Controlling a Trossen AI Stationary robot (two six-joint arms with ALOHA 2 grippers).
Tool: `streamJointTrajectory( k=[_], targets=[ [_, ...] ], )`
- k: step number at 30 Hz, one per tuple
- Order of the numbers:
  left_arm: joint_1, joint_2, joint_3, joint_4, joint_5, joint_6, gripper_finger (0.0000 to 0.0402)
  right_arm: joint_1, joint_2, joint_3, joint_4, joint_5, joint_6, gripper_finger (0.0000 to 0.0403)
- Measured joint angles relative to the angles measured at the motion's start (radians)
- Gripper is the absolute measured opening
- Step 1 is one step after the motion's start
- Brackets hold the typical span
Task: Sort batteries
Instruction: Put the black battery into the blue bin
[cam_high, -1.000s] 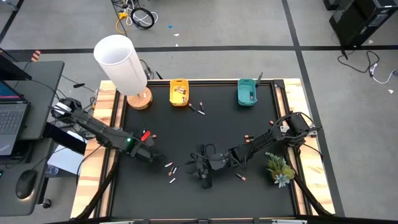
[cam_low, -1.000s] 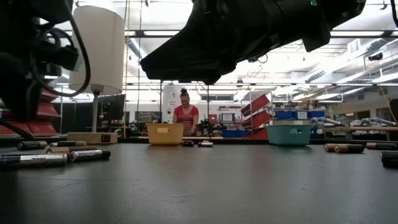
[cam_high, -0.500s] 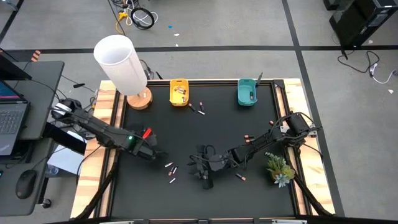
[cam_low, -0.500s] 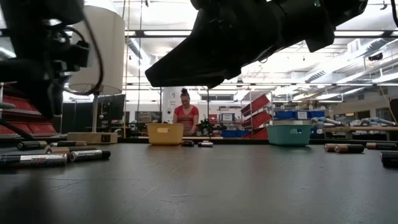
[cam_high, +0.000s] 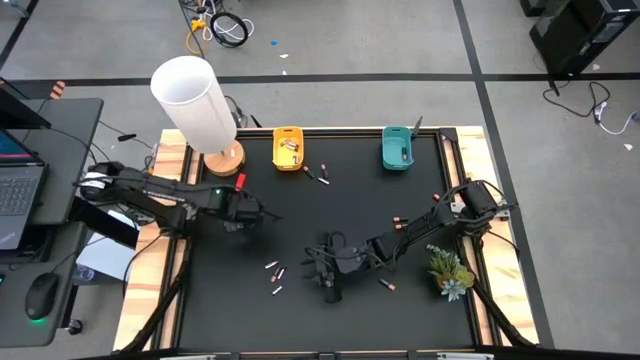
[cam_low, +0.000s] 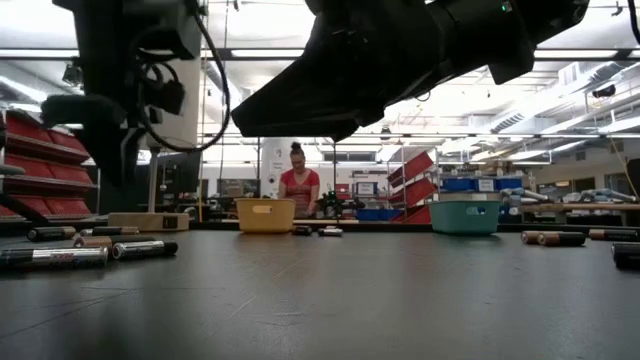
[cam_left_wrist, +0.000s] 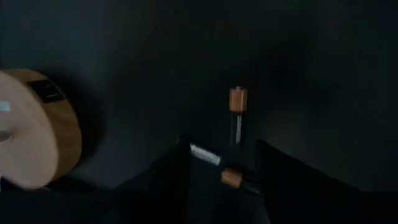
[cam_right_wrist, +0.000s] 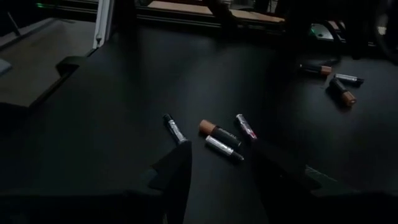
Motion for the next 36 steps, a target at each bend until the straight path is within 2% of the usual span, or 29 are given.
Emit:
streamJointTrajectory(
  k=[6, 13, 17, 20, 23, 27, 36],
  targets=[
    [0.105, 0.008, -0.041, 0.096, 0.045, 0.055, 0.0165, 0.001, 0.0, 0.0, 0.0, -0.001, -0.001, 0.0174],
    [0.215, 0.008, -0.073, 0.136, 0.179, 0.14, 0.0157, 0.001, 0.0, 0.0, 0.0, -0.012, -0.008, 0.0174],
    [0.221, 0.008, -0.073, 0.136, 0.204, 0.119, 0.0157, 0.001, 0.0, 0.0, 0.0, -0.016, -0.008, 0.0174],
    [0.227, 0.008, -0.073, 0.144, 0.24, 0.008, 0.0156, 0.001, 0.0, 0.0, 0.0, -0.019, -0.008, 0.0174],
    [0.223, 0.008, -0.073, 0.149, 0.231, -0.102, 0.0156, 0.001, 0.0, 0.0, 0.0, -0.026, -0.008, 0.0174],
    [0.224, 0.022, -0.073, 0.144, 0.193, -0.108, 0.0157, 0.0, 0.0, 0.0, 0.007, -0.027, -0.008, 0.0174],
    [0.214, 0.139, -0.073, 0.169, 0.233, -0.072, 0.0168, 0.006, 0.0, 0.0, 0.015, -0.035, -0.026, 0.0174]
  ],
)
